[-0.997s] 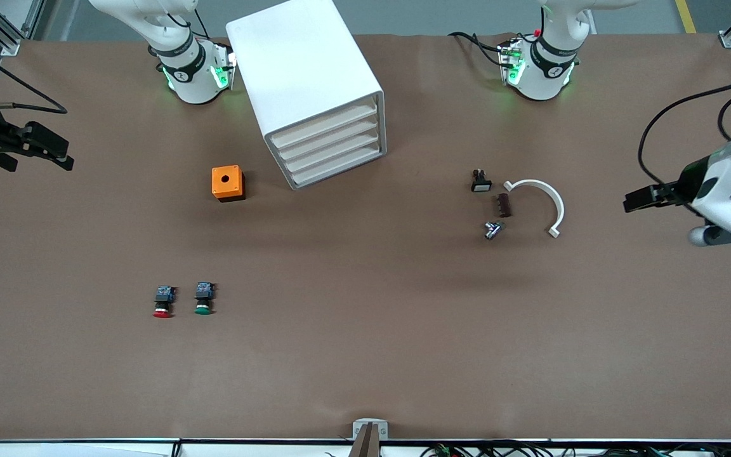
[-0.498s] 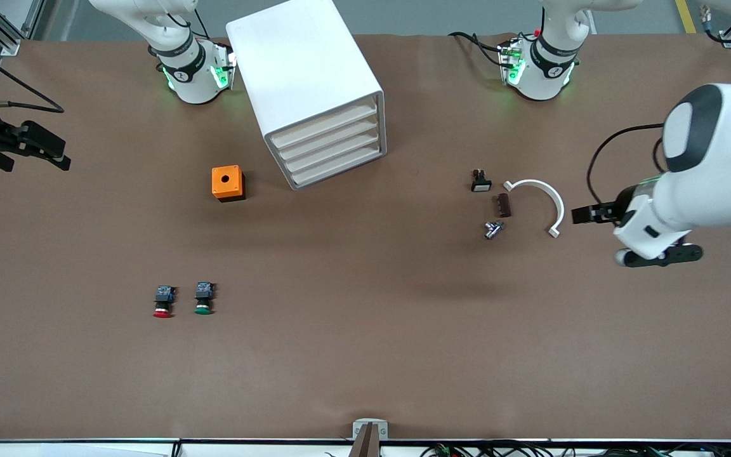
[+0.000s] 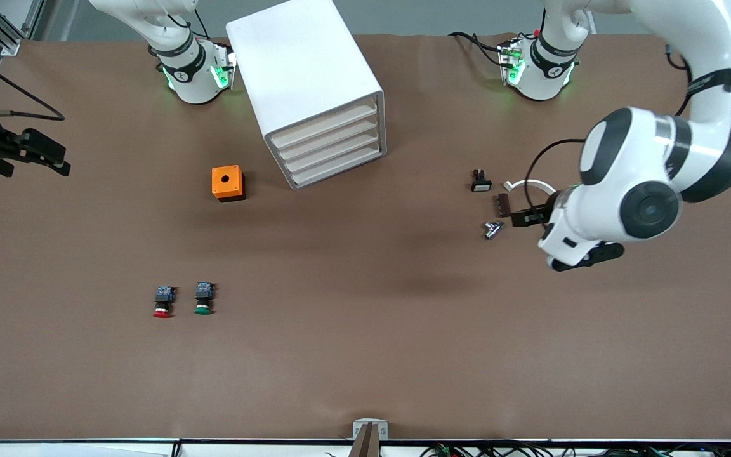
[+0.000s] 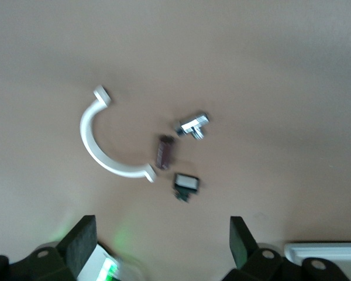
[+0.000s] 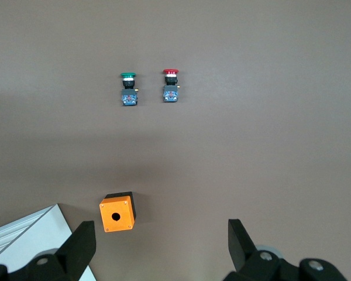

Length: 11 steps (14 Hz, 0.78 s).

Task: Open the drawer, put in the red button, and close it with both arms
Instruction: 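Reach the left gripper to the drawer while the right gripper reaches the red button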

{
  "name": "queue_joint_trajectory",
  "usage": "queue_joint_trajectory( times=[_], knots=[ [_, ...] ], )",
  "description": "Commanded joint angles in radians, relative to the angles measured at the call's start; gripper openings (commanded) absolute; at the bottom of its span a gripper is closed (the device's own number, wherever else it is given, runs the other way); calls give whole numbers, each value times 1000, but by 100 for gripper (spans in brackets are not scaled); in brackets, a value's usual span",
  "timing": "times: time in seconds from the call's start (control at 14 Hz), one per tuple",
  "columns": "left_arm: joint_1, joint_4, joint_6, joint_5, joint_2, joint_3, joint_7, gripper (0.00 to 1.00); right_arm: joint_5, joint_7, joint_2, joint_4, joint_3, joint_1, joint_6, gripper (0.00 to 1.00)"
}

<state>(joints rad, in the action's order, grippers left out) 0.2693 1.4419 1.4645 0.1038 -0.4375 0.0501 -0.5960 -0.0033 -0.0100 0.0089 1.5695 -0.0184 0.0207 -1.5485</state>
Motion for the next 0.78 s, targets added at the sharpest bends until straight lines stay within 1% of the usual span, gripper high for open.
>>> queue_joint_trajectory(
  times=[0.0,0.14,0.28,0.43,0.57,0.71],
  knots=[
    [22,-90,-73,89,-84,-6,-155,100,-12,-11,67,-19,-2,7,-24,100],
    [27,-90,-73,192,-121,-6,-310,100,-10,-13,149,-20,0,11,-44,100],
    [34,-100,-72,287,-161,-4,-497,100,-9,-11,187,-19,-2,30,-109,100],
    [54,-124,-72,329,-203,1,-650,100,-12,2,229,-17,-2,16,-154,100],
    [65,-159,-70,405,-245,1,-744,100,-4,30,282,-6,-3,15,-223,100],
    [71,-190,-69,473,-279,2,-879,100,5,48,341,0,-3,15,-280,100]
  ],
)
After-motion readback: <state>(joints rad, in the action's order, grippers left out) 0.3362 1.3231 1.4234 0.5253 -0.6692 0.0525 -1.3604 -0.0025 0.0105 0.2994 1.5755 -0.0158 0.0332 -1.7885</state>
